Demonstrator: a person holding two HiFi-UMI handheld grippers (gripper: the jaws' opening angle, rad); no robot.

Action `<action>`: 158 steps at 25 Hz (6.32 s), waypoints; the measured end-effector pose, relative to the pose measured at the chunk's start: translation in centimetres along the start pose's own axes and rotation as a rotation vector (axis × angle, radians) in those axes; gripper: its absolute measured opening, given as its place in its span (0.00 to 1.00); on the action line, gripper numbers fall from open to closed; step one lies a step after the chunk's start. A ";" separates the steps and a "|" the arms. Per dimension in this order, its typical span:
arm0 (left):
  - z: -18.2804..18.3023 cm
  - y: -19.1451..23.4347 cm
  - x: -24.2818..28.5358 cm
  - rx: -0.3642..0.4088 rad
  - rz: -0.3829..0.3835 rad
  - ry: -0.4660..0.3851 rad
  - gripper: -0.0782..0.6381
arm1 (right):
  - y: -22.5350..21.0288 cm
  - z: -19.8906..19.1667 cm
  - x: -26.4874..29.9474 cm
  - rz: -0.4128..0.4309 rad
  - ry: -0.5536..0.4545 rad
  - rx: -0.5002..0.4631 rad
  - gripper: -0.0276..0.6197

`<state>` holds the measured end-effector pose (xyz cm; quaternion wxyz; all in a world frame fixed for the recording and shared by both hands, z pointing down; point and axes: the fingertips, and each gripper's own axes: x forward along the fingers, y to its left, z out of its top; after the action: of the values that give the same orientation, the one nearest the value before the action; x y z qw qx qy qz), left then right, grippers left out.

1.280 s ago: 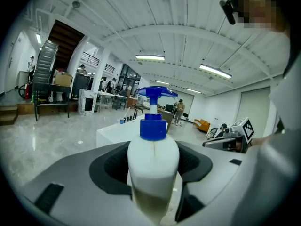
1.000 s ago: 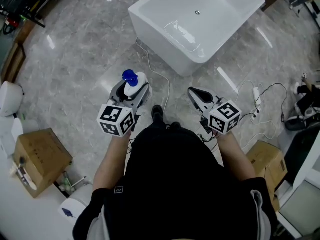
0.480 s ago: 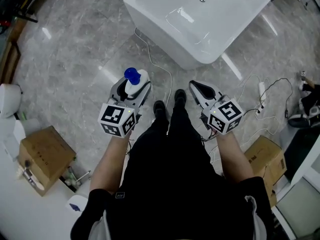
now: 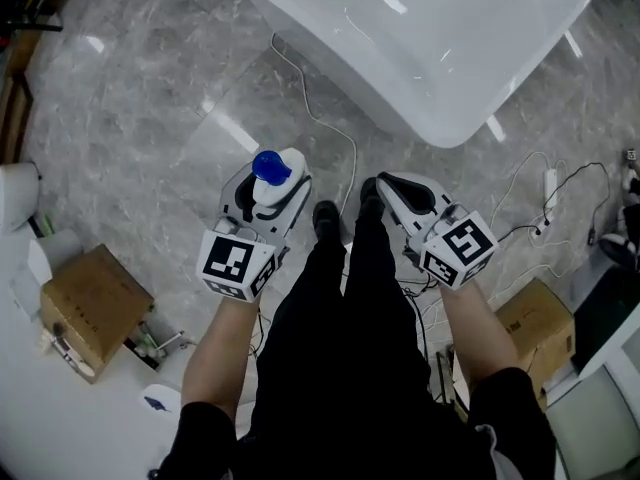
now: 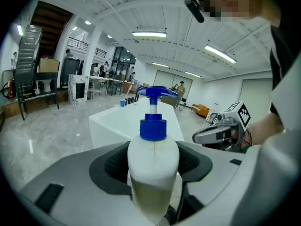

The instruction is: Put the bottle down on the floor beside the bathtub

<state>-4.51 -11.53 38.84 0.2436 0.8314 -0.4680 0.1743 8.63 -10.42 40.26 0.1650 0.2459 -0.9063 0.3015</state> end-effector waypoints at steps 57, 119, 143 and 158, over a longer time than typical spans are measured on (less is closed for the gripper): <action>-49.1 22.9 41.2 0.039 -0.009 -0.007 0.49 | -20.3 -28.1 31.3 0.304 0.258 -0.392 0.09; -19.3 8.9 9.2 -0.103 0.006 -0.049 0.63 | -2.9 -12.4 16.0 0.174 0.327 -0.137 0.09; 4.5 -2.2 -17.7 -0.044 -0.023 -0.304 0.14 | 15.9 4.9 -2.4 0.002 0.009 -0.059 0.09; 10.2 -16.0 -19.9 0.078 0.055 -0.348 0.14 | 14.7 8.7 -20.7 -0.009 -0.250 -0.059 0.09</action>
<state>-0.05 3.56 16.28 0.1217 0.8448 -0.5184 0.0525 16.34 1.51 17.51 0.0593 0.2807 -0.9272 0.2410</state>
